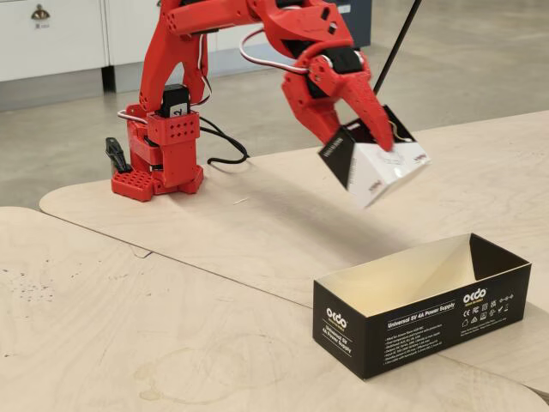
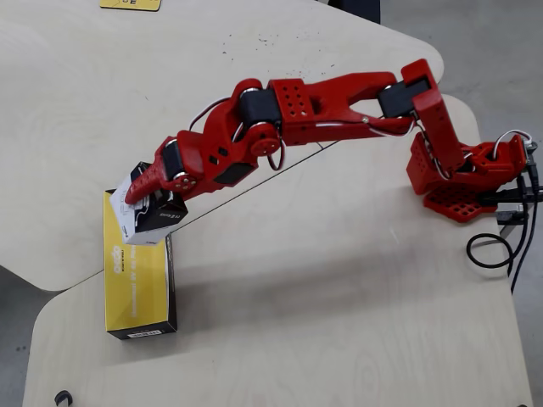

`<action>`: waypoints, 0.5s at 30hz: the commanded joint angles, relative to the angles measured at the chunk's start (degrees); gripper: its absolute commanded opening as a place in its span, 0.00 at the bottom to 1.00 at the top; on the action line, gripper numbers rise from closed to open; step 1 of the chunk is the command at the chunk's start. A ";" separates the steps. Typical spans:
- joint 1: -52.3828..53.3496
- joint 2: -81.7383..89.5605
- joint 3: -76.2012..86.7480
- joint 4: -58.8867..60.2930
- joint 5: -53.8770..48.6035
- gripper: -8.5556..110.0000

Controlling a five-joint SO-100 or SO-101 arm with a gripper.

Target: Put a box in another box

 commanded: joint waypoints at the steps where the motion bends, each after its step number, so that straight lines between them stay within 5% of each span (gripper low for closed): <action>1: -1.93 -1.05 -7.21 -1.32 2.11 0.19; 15: -3.69 -11.43 -10.81 -4.48 0.18 0.24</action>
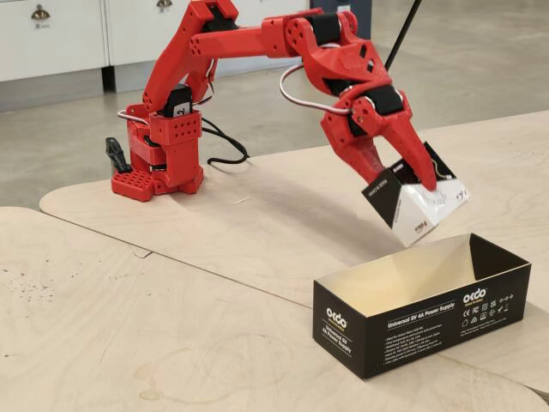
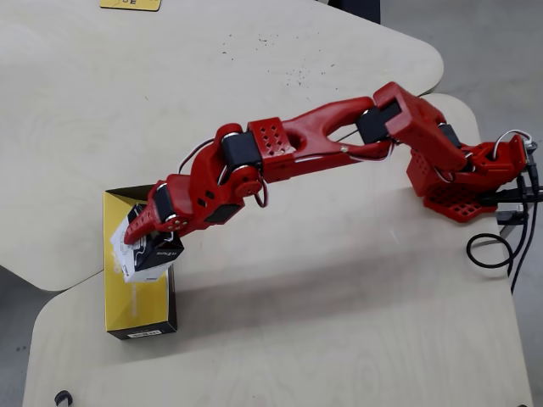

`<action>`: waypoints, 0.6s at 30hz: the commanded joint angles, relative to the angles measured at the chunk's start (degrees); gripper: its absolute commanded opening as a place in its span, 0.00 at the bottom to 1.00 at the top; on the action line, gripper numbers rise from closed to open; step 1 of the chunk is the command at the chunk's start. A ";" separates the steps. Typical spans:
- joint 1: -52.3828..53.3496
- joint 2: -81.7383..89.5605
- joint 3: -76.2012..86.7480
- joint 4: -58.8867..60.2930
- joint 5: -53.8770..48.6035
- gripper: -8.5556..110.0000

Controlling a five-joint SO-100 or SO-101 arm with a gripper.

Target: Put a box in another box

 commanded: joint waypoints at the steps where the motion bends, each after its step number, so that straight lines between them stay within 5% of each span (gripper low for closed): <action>1: -0.35 1.67 -4.22 -1.32 -0.97 0.24; 12: -0.53 3.87 -4.04 2.20 -7.12 0.45; 18: 0.62 8.70 -0.88 2.37 -10.20 0.45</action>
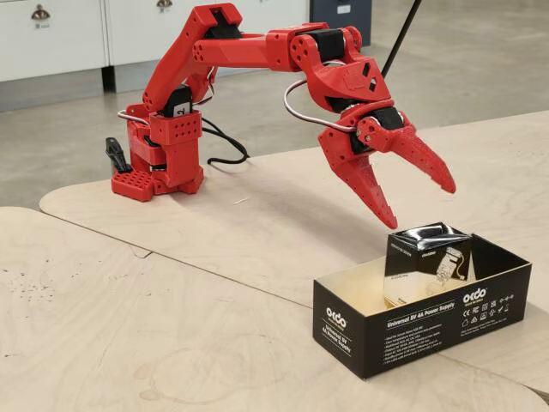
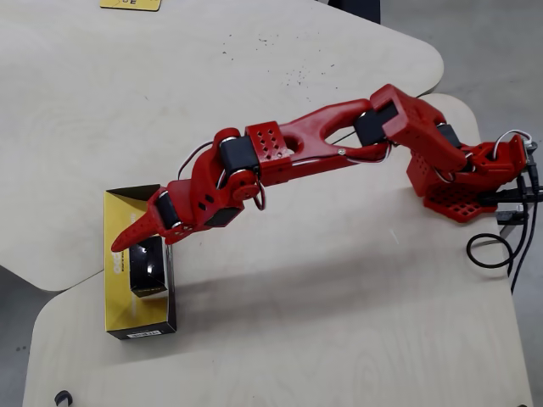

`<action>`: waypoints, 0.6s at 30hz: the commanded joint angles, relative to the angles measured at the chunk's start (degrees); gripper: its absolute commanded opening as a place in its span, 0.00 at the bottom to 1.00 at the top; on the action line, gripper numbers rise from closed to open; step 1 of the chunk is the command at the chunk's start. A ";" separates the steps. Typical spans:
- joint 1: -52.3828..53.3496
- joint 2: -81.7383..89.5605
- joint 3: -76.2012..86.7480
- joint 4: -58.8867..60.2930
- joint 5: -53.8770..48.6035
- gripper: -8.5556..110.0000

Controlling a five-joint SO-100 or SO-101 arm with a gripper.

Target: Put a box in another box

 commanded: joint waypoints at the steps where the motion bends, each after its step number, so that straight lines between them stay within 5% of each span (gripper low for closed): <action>1: 0.97 11.25 0.53 0.44 -3.43 0.46; 10: 6.77 35.42 22.68 9.84 -30.67 0.42; 18: 14.59 58.36 53.61 10.90 -49.39 0.26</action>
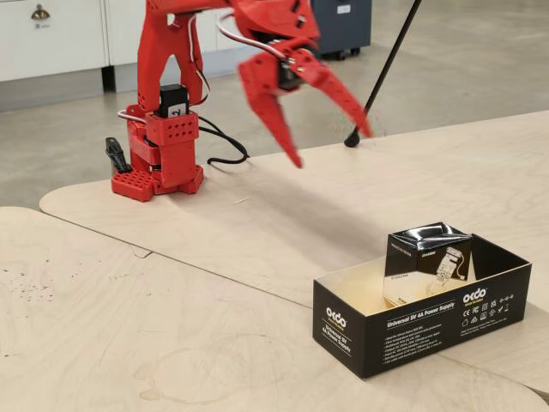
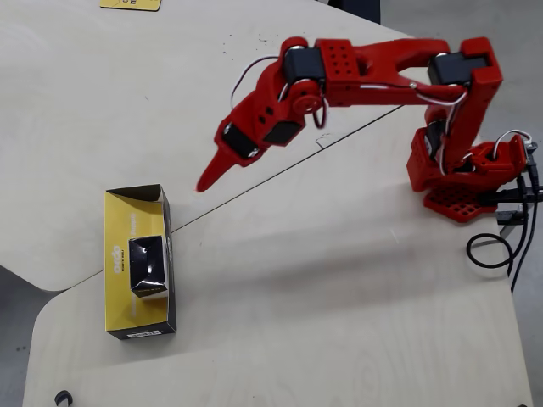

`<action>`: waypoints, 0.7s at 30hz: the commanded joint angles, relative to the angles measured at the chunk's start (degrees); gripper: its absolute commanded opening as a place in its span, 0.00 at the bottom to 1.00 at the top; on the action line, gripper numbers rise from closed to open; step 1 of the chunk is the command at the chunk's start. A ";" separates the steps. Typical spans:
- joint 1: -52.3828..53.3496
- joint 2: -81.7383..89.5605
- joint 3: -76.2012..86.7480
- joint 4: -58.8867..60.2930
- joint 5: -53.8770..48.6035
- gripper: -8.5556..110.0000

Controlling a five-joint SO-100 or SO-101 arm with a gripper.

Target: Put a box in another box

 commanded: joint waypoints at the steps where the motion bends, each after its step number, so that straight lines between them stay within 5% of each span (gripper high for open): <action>1: 3.78 14.77 14.59 -0.97 -9.58 0.23; 7: 10.72 28.30 39.81 -9.93 -18.46 0.07; 21: 13.54 61.17 81.83 -13.45 -29.44 0.07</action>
